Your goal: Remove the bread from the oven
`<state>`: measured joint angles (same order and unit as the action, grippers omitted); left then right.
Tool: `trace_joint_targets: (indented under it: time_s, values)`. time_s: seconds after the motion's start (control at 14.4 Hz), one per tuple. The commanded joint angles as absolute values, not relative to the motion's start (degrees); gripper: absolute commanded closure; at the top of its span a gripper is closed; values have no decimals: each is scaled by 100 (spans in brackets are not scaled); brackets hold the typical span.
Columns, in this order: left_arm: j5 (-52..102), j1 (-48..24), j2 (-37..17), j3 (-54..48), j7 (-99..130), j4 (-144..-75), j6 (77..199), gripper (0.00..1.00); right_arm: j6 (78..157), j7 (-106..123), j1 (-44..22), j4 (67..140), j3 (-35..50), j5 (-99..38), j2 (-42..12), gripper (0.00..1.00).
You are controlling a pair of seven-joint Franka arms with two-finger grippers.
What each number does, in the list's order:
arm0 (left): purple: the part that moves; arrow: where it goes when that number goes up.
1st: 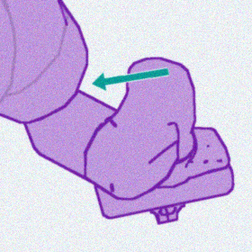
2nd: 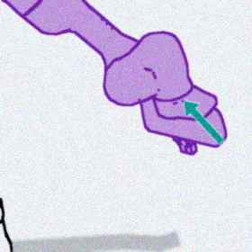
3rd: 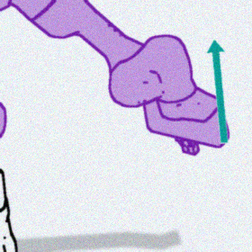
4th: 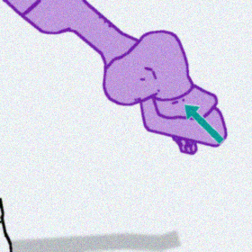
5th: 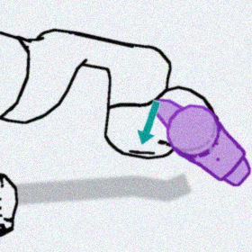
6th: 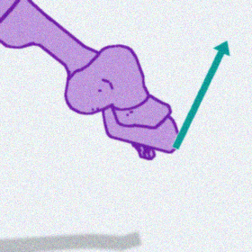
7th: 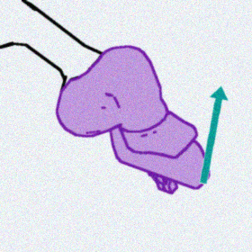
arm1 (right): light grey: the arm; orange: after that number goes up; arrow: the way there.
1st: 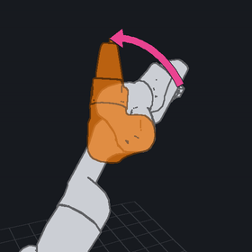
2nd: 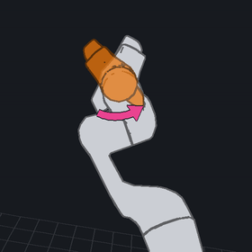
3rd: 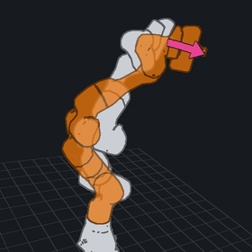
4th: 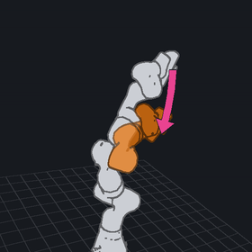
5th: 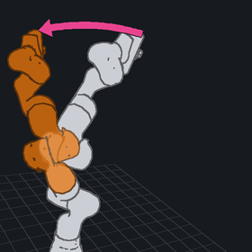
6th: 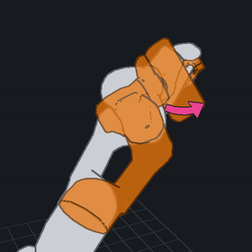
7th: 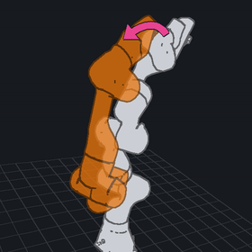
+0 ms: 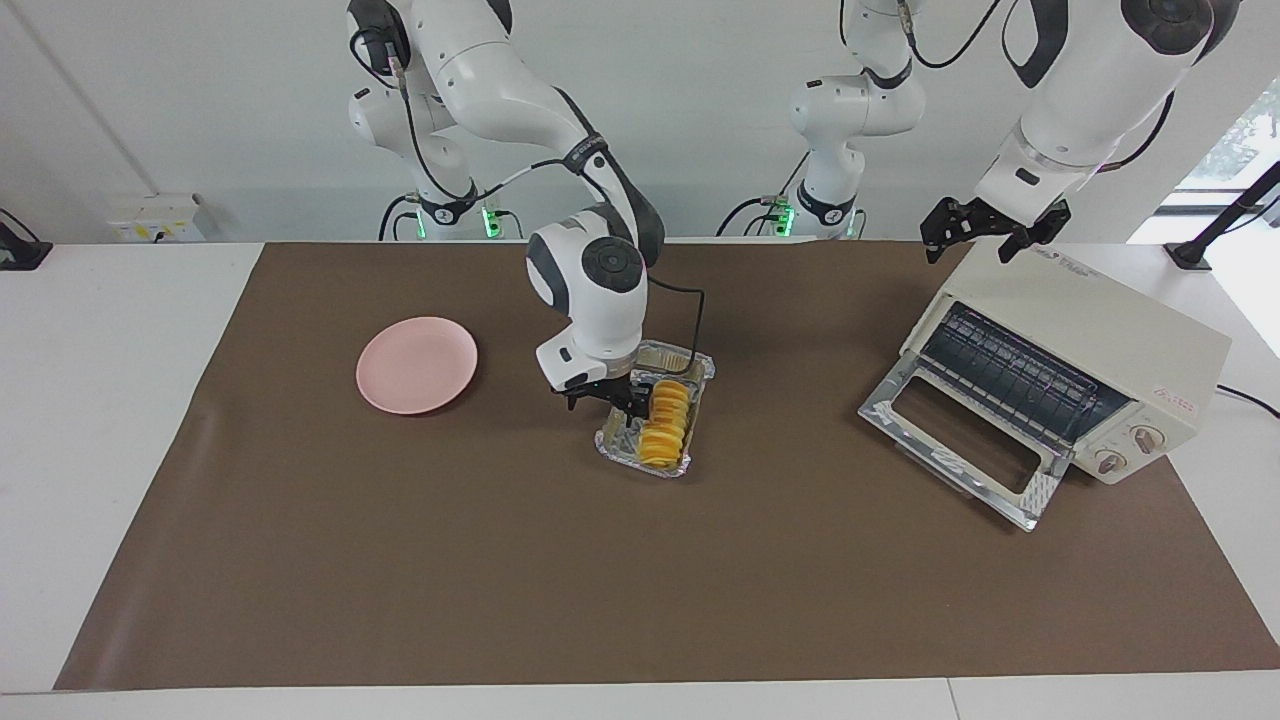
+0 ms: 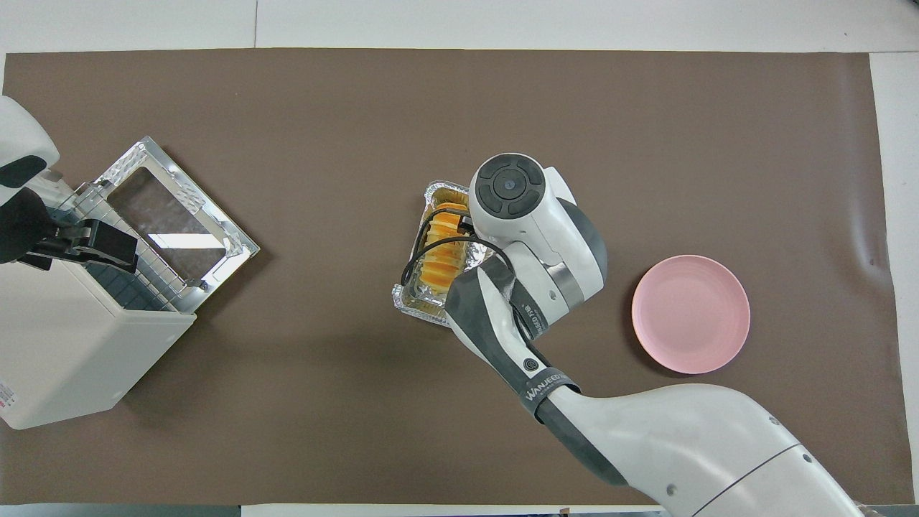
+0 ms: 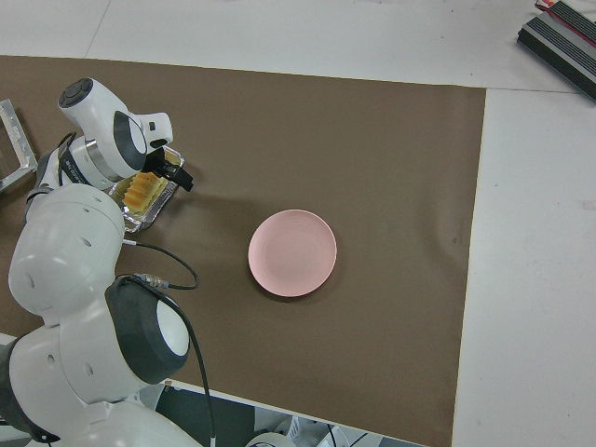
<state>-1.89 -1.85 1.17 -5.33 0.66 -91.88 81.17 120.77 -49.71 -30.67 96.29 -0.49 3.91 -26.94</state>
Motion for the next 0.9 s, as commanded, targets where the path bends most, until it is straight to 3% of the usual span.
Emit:
trace_joint_targets:
  time_s: [0.0,0.07,0.21,0.28,0.83]
  values:
    - [-105,-123,281,-545,9,-9343,8121,0,12208,-4869,-3102,9773,-44,519,-2646,9]
    - [-105,-123,281,-545,9,-9351,8121,0,12173,-4869,-3233,9878,-53,519,-2619,34]
    - [-105,-123,281,-545,9,-9343,8121,0,12208,-4904,-3270,9958,-53,510,-2602,95]
    - [-105,-123,281,-545,9,-9343,8121,0,12278,-4922,-3261,9949,-53,501,-2610,100]
    - [-105,-123,281,-545,9,-9343,8121,0,12279,-4913,-3191,9739,-53,483,-2628,100]
